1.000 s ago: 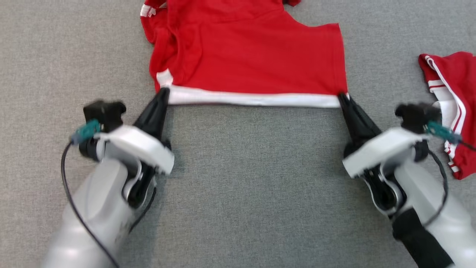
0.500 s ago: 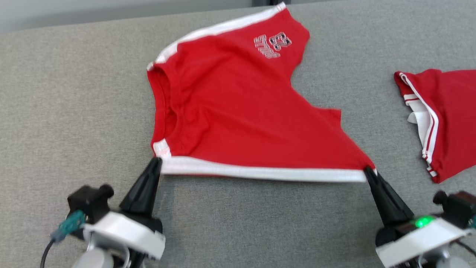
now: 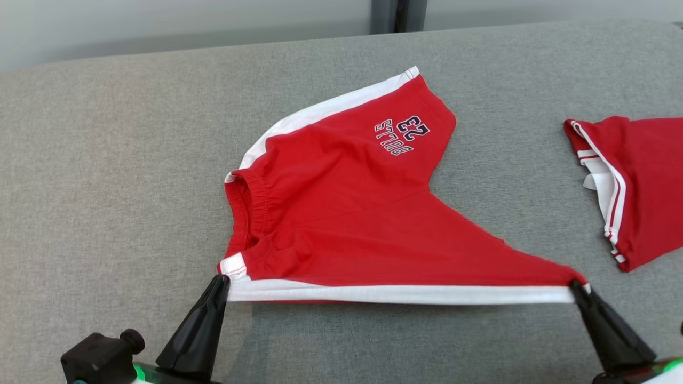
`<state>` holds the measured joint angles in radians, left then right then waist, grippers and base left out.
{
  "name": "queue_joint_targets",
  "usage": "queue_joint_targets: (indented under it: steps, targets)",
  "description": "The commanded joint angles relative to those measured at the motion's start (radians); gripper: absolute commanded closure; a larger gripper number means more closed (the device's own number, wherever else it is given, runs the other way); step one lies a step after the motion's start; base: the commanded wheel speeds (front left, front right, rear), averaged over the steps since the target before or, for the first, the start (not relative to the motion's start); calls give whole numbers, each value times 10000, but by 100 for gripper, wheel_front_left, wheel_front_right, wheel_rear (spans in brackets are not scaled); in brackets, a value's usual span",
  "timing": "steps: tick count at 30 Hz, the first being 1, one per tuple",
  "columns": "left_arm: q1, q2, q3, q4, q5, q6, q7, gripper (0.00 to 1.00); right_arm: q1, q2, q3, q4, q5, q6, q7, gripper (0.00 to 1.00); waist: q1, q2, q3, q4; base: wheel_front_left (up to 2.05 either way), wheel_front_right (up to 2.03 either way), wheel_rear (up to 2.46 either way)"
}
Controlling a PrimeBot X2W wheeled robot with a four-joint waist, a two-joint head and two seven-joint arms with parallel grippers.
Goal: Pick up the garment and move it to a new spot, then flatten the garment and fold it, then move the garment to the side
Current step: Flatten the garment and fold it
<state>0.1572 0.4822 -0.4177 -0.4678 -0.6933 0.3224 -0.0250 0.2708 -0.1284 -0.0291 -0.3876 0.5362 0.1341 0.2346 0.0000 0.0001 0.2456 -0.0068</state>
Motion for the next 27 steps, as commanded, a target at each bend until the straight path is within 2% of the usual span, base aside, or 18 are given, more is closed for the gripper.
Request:
queue_joint_targets:
  steps: [1,3,6,11,15,18,27]
  targets:
    - [-80,133,223,-144,68,177,29,100,-119,-49,-368,-141,-198,-62,128,100,0,-1,66,54,0,0,0]
    - [-352,217,258,-228,114,152,101,100,-452,38,-511,-271,-183,-62,287,100,0,-1,194,113,0,0,0]
    - [-879,218,274,3,130,-43,187,100,-1335,-192,-589,-69,-283,-70,350,100,0,-1,470,171,0,0,0]
    - [-2216,111,92,846,22,-669,426,100,-3567,-850,-201,1012,-88,-69,524,100,0,-1,1090,322,0,0,0]
    - [-3569,-179,13,1778,-141,-1268,427,100,-5573,-1612,179,2346,63,-66,654,100,0,-1,1594,718,0,0,0]
    - [-4817,-685,-78,2962,-412,-1889,274,100,-7480,-2169,673,3822,220,-69,598,100,0,-1,2062,1210,0,0,0]
    - [-7168,-1857,-655,5888,-570,-3193,-145,100,-10996,-2819,2327,7442,617,-60,-81,100,0,-1,2715,2223,0,0,0]
